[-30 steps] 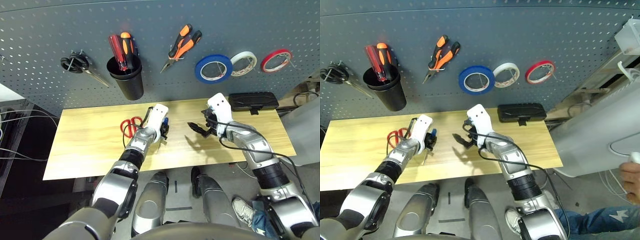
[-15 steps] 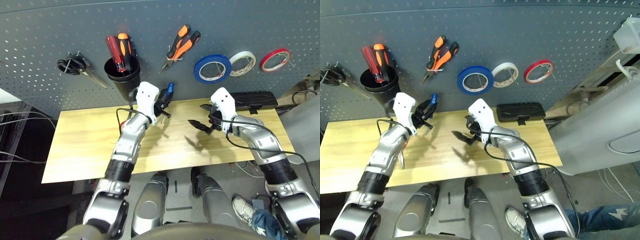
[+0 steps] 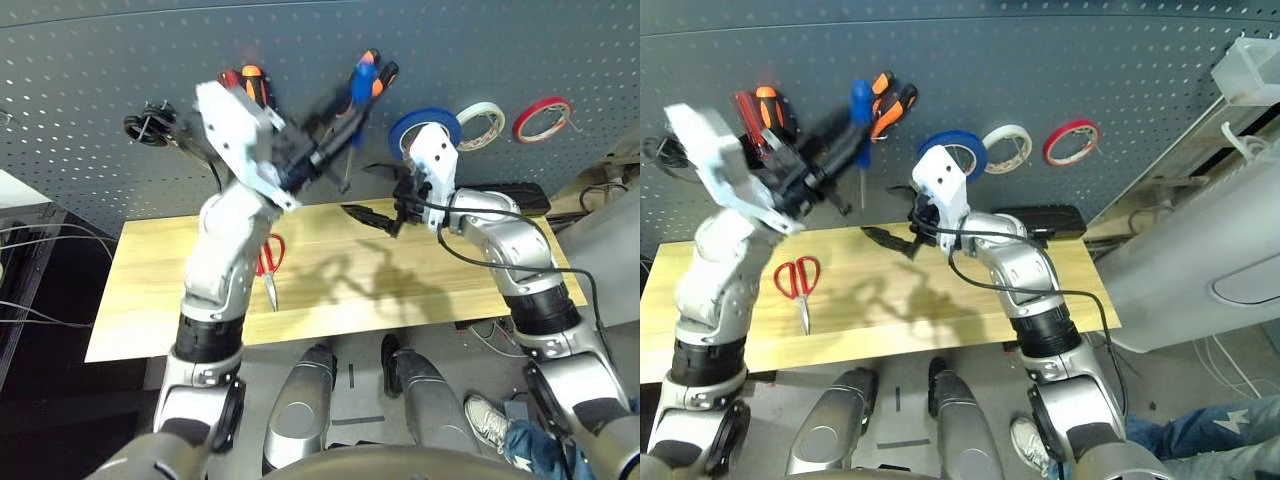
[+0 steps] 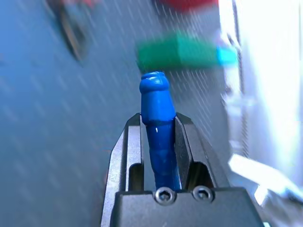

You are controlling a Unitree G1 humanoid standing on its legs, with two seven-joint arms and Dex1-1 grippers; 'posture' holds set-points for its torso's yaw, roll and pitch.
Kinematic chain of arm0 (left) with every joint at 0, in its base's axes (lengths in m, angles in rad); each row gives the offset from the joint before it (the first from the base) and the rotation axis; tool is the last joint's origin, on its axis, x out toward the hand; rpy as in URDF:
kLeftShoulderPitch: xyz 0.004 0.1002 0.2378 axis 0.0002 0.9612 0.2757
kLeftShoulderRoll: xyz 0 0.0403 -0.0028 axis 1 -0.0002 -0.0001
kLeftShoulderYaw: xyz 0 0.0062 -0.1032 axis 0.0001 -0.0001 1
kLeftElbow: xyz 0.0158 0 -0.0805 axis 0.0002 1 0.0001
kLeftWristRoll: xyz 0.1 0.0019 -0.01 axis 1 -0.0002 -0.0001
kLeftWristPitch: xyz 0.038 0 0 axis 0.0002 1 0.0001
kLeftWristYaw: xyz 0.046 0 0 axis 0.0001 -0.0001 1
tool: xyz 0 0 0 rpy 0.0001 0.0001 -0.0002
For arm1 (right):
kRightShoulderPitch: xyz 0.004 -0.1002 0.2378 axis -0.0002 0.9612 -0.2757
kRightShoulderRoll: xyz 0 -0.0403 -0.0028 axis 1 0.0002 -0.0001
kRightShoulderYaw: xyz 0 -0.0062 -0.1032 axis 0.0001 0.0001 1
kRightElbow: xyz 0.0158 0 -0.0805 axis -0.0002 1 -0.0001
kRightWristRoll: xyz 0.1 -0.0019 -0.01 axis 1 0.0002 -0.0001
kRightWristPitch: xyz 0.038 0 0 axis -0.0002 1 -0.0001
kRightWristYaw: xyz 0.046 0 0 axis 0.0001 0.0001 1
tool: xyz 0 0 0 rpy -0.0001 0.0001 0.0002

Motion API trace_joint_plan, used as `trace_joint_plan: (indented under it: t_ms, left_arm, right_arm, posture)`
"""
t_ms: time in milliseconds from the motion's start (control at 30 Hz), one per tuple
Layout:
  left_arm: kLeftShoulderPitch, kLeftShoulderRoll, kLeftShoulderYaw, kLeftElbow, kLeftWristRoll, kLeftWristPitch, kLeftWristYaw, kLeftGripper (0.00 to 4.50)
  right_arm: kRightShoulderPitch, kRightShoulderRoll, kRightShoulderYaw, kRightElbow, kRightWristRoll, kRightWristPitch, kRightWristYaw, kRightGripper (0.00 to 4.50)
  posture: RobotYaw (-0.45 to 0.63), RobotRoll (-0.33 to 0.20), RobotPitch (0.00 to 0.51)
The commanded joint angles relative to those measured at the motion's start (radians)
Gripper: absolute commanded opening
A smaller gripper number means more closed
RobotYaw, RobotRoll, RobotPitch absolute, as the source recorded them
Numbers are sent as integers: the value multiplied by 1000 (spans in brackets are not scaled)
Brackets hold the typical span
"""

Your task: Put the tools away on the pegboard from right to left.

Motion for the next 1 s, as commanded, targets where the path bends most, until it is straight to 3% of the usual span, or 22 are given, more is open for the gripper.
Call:
trace_joint_plan:
  t_ms: [33,200,467,900,1000]
  left_arm:
    - [-56,26,66,-1,-20,-13,44,829]
    - [-79,95,119,37,5,-53,56,829]
    - [-11,141,138,105,78,-138,76,829]
    - [100,130,107,221,179,-183,132,829]
    - [99,127,107,236,194,-170,154,1847]
  right_arm:
    - [-34,23,-10,40,23,10,-3,4500]
    - [-87,72,-20,101,20,-23,-19,4500]
    - [-136,142,-38,163,19,-92,-52,4500]
    - [-131,168,-39,167,16,-123,-66,4500]
    - [-124,165,-38,153,17,-113,-70,4500]
  posture:
    - [233,0,172]
    - [243,0,165]
    - [248,0,163]
    - [226,0,186]
    - [217,0,189]
